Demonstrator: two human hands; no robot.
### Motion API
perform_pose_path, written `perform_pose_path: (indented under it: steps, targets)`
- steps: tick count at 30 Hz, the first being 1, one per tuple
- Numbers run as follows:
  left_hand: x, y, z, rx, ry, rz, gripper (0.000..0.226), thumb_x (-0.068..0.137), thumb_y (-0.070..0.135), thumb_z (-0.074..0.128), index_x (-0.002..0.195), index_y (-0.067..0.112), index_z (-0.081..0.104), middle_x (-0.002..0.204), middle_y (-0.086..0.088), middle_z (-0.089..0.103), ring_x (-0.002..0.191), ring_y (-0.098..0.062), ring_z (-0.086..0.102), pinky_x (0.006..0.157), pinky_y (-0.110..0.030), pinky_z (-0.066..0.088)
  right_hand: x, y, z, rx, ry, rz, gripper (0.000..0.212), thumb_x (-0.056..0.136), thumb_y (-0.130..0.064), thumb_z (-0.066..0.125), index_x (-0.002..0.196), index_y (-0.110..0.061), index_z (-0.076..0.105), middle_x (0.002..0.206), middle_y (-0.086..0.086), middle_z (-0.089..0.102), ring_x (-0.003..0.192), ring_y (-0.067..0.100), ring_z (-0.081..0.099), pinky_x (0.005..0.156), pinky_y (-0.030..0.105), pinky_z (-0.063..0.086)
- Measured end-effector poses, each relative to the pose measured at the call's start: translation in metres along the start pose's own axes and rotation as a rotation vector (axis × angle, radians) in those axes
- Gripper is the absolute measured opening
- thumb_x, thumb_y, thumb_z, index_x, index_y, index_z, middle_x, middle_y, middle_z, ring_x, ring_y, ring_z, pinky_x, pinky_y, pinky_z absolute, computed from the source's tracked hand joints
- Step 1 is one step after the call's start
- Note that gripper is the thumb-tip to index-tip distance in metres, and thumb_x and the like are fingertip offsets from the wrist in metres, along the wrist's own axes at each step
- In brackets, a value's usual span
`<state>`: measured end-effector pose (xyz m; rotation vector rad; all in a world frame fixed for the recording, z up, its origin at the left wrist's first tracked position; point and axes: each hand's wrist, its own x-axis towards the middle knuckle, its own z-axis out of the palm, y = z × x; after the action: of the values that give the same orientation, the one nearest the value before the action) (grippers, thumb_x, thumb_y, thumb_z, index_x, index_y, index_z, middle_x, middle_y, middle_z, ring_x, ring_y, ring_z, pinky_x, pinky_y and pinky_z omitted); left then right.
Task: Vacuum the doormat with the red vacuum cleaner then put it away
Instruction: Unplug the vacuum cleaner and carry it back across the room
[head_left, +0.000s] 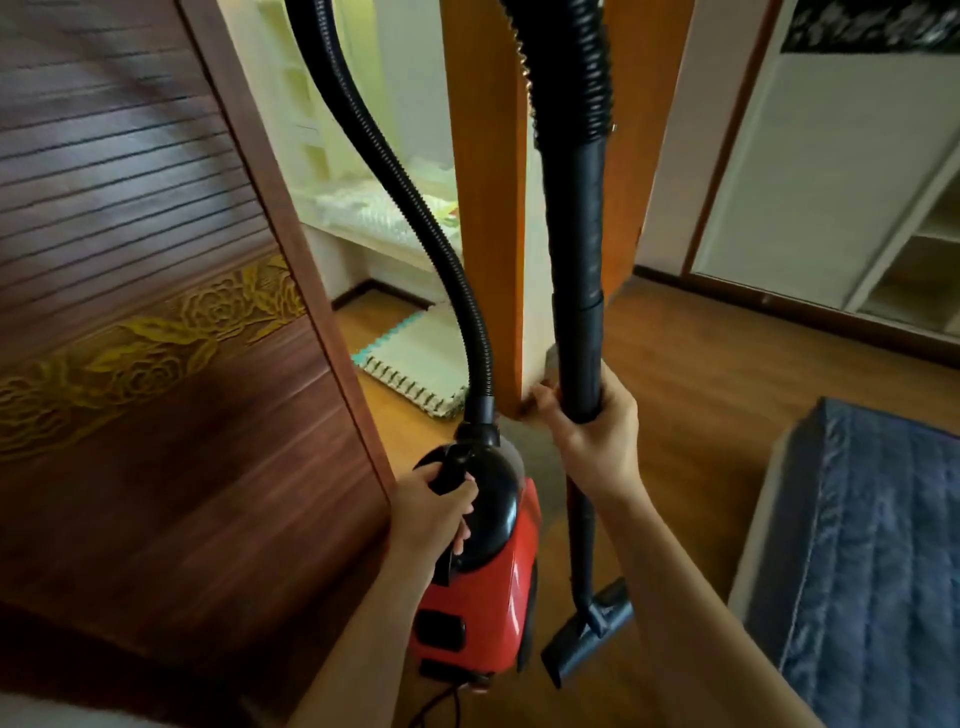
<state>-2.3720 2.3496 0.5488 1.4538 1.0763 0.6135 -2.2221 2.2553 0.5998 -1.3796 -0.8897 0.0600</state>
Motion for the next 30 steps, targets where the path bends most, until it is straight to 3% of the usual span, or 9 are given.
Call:
perform_pose_path:
  steps: [2,4,7,12,14,17,22,30]
  targets:
    - [0.007,0.009,0.028,0.001,-0.027,0.012,0.016,0.087,0.004,0.067,0.071,0.001,0.064,0.056,-0.009,0.059,0.036,-0.022,0.048,0.036,-0.026,0.037,0.012,0.009,-0.022,-0.021,0.035,0.001,0.032,0.088,-0.001,0.073,0.084,-0.026,0.053,0.07,-0.006,0.05,0.063,0.013,0.049,0.058,0.041,0.047]
    - [0.014,0.016,0.053,-0.001,-0.049,0.021,0.017,0.086,0.004,0.068,0.071,0.0,0.064,0.054,-0.008,0.058,0.034,-0.022,0.047,0.036,-0.026,0.037,0.022,0.015,-0.042,-0.031,0.061,-0.006,0.041,0.088,0.003,0.073,0.078,-0.028,0.048,0.067,-0.014,0.048,0.06,0.005,0.045,0.055,0.027,0.043]
    - [0.023,0.027,0.088,-0.006,-0.076,0.026,0.017,0.086,0.006,0.07,0.071,-0.001,0.065,0.052,-0.007,0.057,0.033,-0.022,0.047,0.037,-0.027,0.038,0.036,0.023,-0.073,-0.014,0.075,-0.005,0.042,0.089,0.008,0.071,0.08,-0.028,0.05,0.069,-0.018,0.057,0.061,0.004,0.052,0.06,0.016,0.045]
    - [0.043,0.042,0.139,0.007,-0.125,0.061,0.018,0.087,0.008,0.069,0.074,-0.003,0.065,0.052,-0.007,0.058,0.033,-0.02,0.047,0.036,-0.026,0.038,0.061,0.044,-0.11,-0.047,0.13,-0.015,0.04,0.089,0.004,0.072,0.083,-0.03,0.052,0.07,-0.005,0.052,0.061,0.013,0.049,0.058,0.026,0.047]
    - [0.055,0.044,0.16,0.019,-0.139,0.074,0.02,0.087,0.008,0.069,0.07,-0.002,0.064,0.051,-0.01,0.057,0.034,-0.023,0.047,0.035,-0.026,0.037,0.072,0.055,-0.12,-0.065,0.154,-0.002,0.039,0.088,0.008,0.071,0.08,-0.025,0.051,0.068,0.006,0.05,0.059,0.015,0.048,0.057,0.025,0.047]
    - [0.081,0.046,0.191,0.013,-0.173,0.064,0.02,0.088,0.008,0.068,0.07,-0.001,0.064,0.05,-0.008,0.058,0.033,-0.022,0.047,0.035,-0.026,0.037,0.091,0.075,-0.133,-0.105,0.2,0.023,0.041,0.088,0.008,0.071,0.078,-0.025,0.05,0.066,0.001,0.05,0.058,0.008,0.048,0.057,0.02,0.046]
    - [0.136,0.054,0.243,0.004,-0.266,0.042,0.017,0.088,0.008,0.068,0.074,-0.001,0.065,0.051,-0.005,0.058,0.032,-0.018,0.046,0.035,-0.026,0.035,0.137,0.12,-0.153,-0.186,0.283,0.089,0.032,0.088,0.001,0.074,0.076,-0.018,0.051,0.067,0.015,0.054,0.057,0.029,0.051,0.052,0.031,0.047]
    - [0.272,0.084,0.336,0.019,-0.414,0.022,0.018,0.088,0.011,0.069,0.074,0.0,0.066,0.051,-0.012,0.058,0.04,-0.028,0.049,0.04,-0.031,0.04,0.26,0.194,-0.168,-0.291,0.383,0.14,0.036,0.087,0.002,0.075,0.079,-0.026,0.053,0.067,-0.005,0.054,0.058,0.006,0.05,0.059,0.013,0.045]
